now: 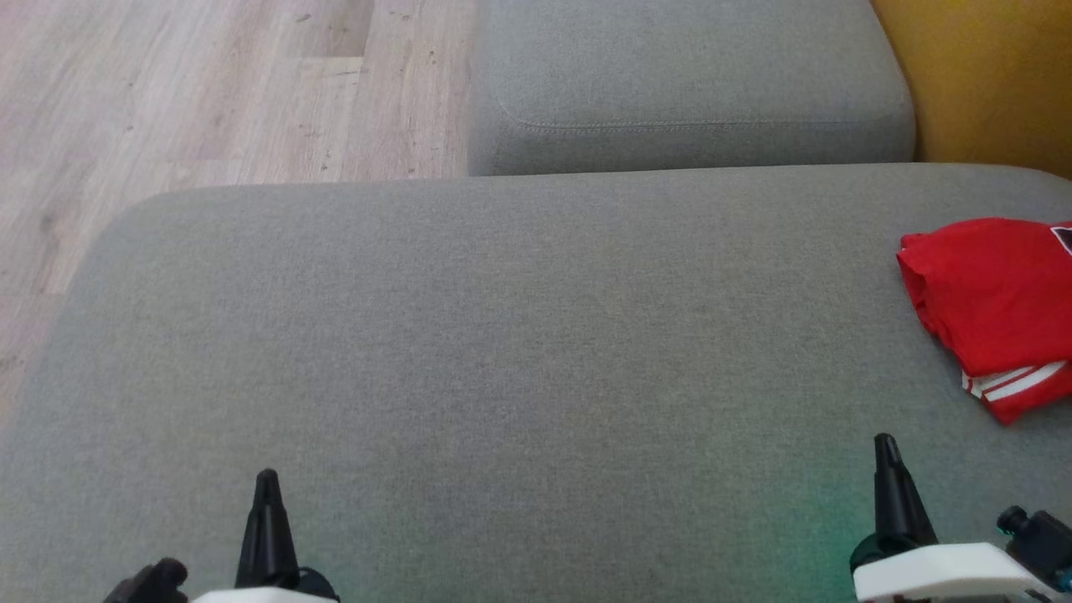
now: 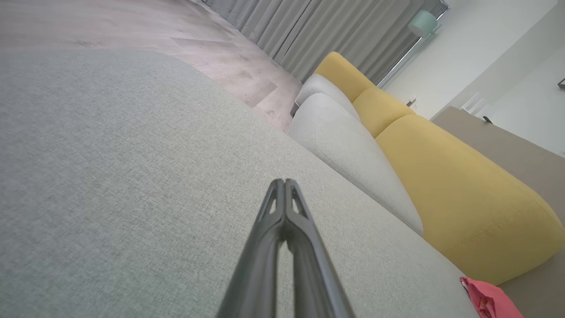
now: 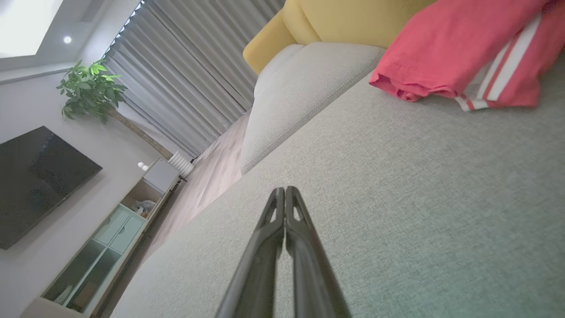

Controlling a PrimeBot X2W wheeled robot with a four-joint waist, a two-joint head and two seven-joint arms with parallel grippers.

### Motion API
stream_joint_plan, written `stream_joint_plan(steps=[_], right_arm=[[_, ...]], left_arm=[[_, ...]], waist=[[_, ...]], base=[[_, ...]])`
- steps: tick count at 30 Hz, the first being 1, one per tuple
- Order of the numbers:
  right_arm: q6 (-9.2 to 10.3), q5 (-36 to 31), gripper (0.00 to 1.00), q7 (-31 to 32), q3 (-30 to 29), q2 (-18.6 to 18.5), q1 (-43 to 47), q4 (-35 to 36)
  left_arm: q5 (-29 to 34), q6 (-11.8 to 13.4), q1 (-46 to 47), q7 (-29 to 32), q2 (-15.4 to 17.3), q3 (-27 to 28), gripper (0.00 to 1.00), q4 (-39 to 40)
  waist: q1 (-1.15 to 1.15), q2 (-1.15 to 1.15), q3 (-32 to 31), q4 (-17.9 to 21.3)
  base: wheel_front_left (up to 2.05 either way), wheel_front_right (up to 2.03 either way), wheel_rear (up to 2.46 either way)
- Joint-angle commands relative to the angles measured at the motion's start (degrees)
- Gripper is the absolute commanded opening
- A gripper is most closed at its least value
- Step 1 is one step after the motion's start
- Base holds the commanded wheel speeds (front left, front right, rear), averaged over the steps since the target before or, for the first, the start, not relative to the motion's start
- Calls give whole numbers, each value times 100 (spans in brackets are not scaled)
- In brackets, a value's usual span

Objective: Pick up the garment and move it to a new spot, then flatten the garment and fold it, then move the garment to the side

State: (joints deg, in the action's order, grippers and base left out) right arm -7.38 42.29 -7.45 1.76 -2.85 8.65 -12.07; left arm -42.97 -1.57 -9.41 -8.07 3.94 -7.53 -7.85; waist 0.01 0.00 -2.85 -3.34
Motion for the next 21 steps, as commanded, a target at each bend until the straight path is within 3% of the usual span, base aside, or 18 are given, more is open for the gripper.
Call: stream_joint_plan(steps=[1, 21], right_arm=[[-5, 226, 0, 31, 5, -127, -351, 149], [-6, 1524, 0, 326, -139, -147, -639, 64]], left_arm=[[-212, -38, 316, 39, 74, 147, 0, 131], [-1507, -182, 631, 337, 89, 387, 0, -58]], waist=[[-1, 0, 8, 9], [-1, 0, 85, 93]], base=[[0, 0, 0], [0, 0, 0]])
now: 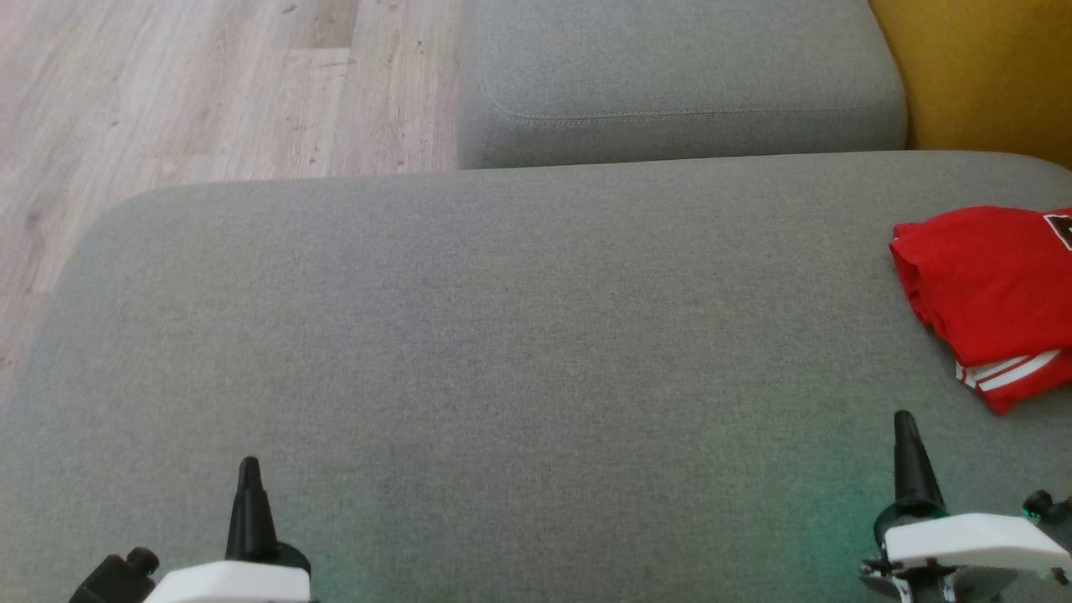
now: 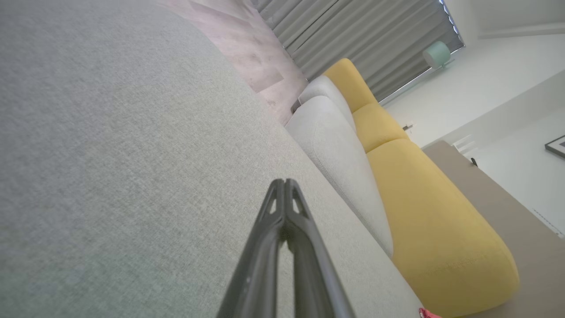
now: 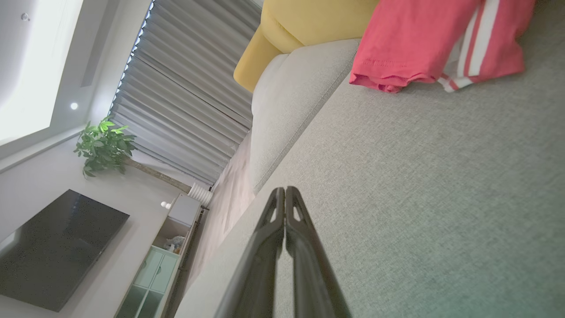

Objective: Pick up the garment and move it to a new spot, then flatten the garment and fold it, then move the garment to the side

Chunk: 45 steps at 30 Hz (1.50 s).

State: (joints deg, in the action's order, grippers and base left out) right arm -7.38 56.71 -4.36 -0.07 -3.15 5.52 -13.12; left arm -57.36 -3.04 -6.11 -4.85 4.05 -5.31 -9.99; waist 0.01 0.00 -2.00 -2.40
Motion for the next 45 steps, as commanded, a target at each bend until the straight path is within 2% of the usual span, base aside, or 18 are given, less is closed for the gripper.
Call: stream_joint_plan(steps=[1, 45], right_arm=[[-6, 150, 0, 33, 37, -118, -340, 165], [-10, 3111, 0, 762, -351, -125, -1012, -35]], left_arm=[[-137, -42, 317, 31, 79, 178, 0, 146], [-3085, -376, 1055, 775, 69, 799, 0, -300]], waist=[[0, 0, 4, 4], [-1, 0, 181, 200]], base=[[0, 0, 0], [0, 0, 0]])
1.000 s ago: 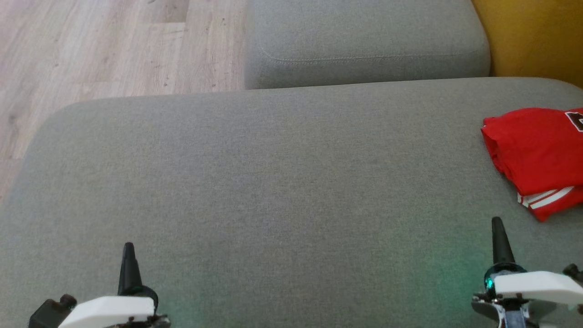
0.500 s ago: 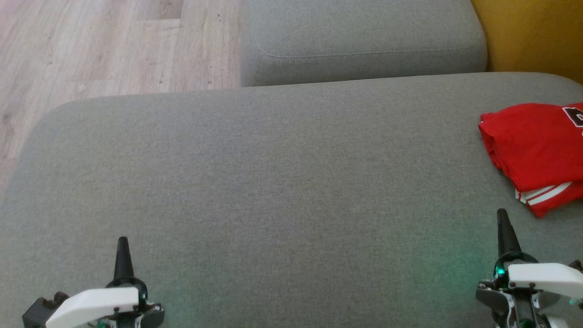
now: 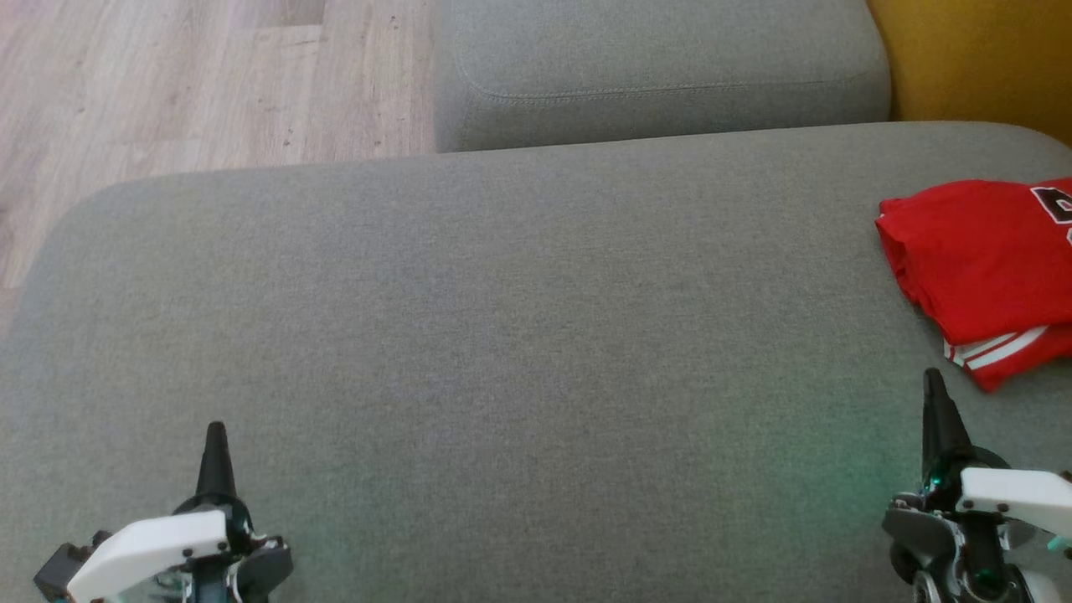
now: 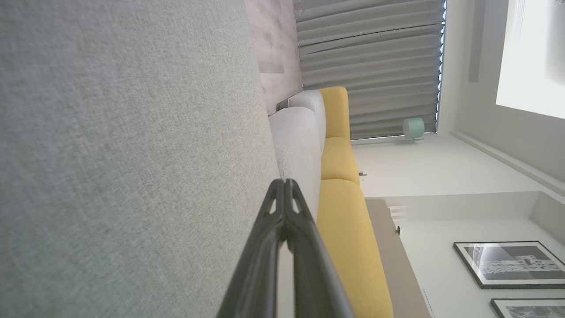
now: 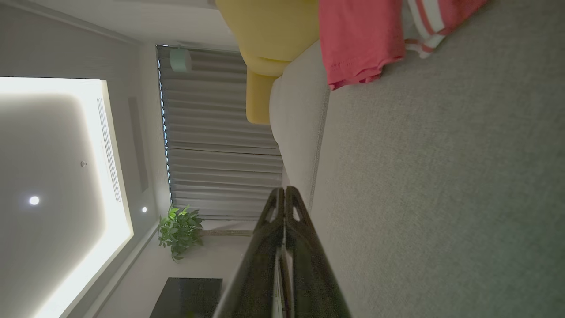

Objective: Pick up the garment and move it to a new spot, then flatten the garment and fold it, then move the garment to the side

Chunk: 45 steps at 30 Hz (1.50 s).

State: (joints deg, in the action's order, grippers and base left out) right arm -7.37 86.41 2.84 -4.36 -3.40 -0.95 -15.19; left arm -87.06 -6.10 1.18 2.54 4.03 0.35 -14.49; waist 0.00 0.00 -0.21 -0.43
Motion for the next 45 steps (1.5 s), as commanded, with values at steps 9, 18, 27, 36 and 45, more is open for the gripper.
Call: stream_joint_plan(steps=[9, 18, 27, 36, 45], right_arm=[[-12, 742, 0, 197, -8, -97, -503, 130], [-12, 730, 0, 215, -31, -82, -506, 128], [-12, 713, 0, 231, -51, -68, -508, 126], [-12, 700, 0, 244, -67, -56, -509, 125], [-12, 686, 0, 258, -83, -45, -511, 124]], left_arm=[[-711, -138, 479, 193, 64, 367, 0, 57], [-697, -138, 482, 215, 47, 393, 0, 55], [-678, -138, 484, 233, 30, 416, 0, 54], [-662, -138, 485, 248, 17, 435, 0, 53], [-646, -138, 487, 264, 3, 454, 0, 52]], waist=[[0, 0, 39, 43], [0, 0, 39, 43], [0, 0, 39, 43], [0, 0, 39, 43], [0, 0, 39, 43]], base=[[0, 0, 0], [0, 0, 0], [0, 0, 0], [0, 0, 0], [0, 0, 0]])
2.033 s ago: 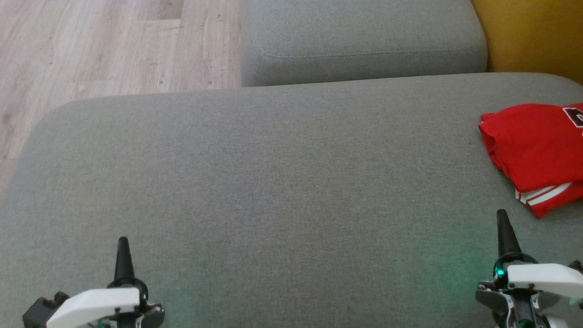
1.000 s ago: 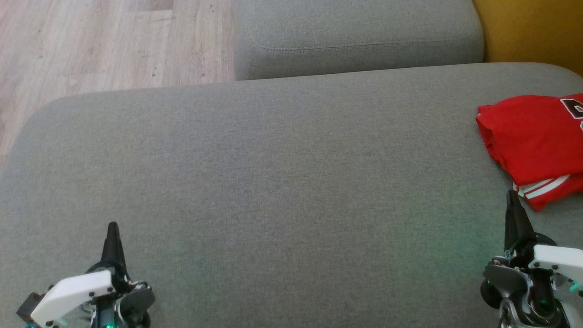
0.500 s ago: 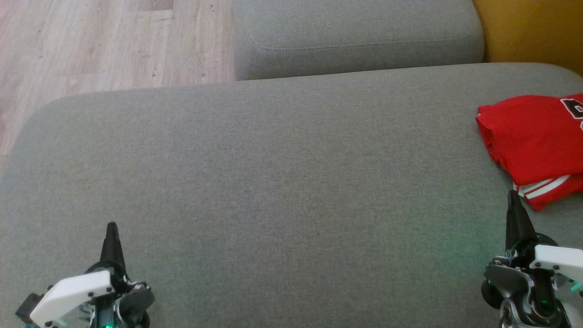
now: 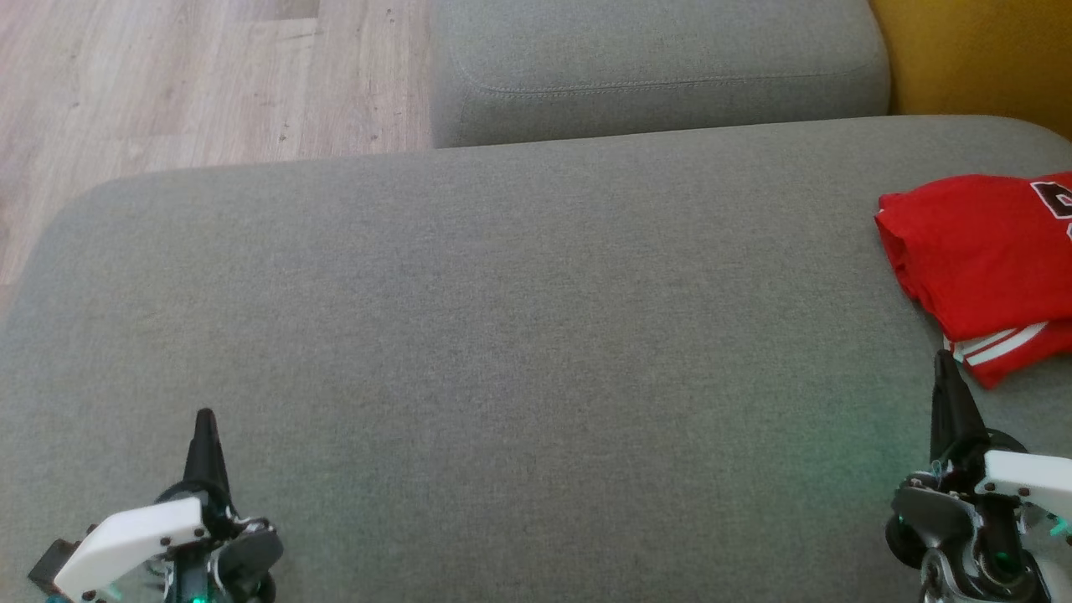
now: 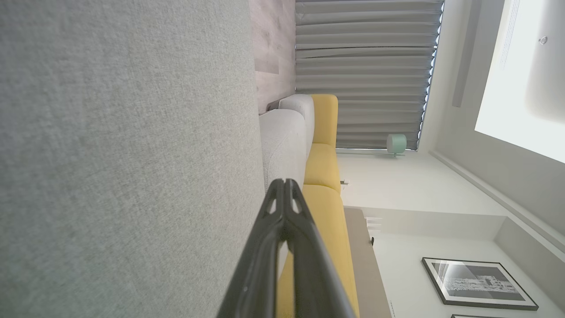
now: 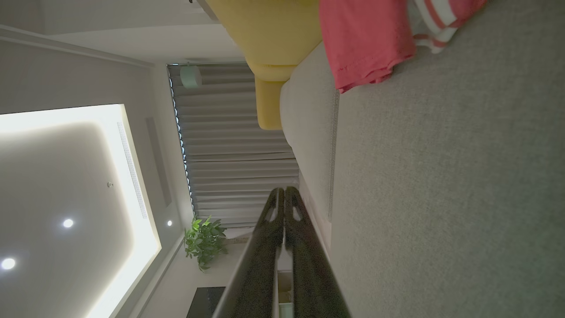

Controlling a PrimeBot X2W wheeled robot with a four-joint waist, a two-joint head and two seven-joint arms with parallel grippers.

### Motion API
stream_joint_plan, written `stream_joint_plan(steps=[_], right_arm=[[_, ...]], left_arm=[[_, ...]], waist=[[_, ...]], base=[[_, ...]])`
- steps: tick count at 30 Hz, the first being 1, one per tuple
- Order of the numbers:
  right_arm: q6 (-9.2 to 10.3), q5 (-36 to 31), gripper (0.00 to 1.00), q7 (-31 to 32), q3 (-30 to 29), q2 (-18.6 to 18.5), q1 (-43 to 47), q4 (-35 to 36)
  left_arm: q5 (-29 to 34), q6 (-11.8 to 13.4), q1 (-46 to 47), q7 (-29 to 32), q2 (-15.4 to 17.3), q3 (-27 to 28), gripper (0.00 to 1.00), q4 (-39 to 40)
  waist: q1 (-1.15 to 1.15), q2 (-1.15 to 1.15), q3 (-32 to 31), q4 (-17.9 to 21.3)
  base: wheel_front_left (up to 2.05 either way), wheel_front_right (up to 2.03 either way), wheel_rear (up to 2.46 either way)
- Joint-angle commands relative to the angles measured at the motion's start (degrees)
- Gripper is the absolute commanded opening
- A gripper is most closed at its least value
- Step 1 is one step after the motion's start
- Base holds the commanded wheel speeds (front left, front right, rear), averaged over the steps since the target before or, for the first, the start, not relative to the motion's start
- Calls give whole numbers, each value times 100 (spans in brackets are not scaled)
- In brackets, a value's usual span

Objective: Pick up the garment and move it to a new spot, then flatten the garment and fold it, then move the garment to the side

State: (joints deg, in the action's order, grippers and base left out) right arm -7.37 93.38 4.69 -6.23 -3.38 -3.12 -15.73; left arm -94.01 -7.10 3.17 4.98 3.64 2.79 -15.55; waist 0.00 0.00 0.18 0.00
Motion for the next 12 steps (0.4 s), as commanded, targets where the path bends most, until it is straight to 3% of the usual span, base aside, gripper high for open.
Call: stream_joint_plan(steps=[1, 12], right_arm=[[-12, -12, 0, 75, 103, -46, -294, 178], [-12, -27, 0, 89, 85, -33, -296, 177]], left_arm=[[50, -38, 288, 21, 40, 213, 0, 158], [68, -38, 290, 38, 25, 234, 0, 157]], waist=[[0, 0, 0, 0], [0, 0, 0, 0]], base=[[0, 0, 0], [0, 0, 0]])
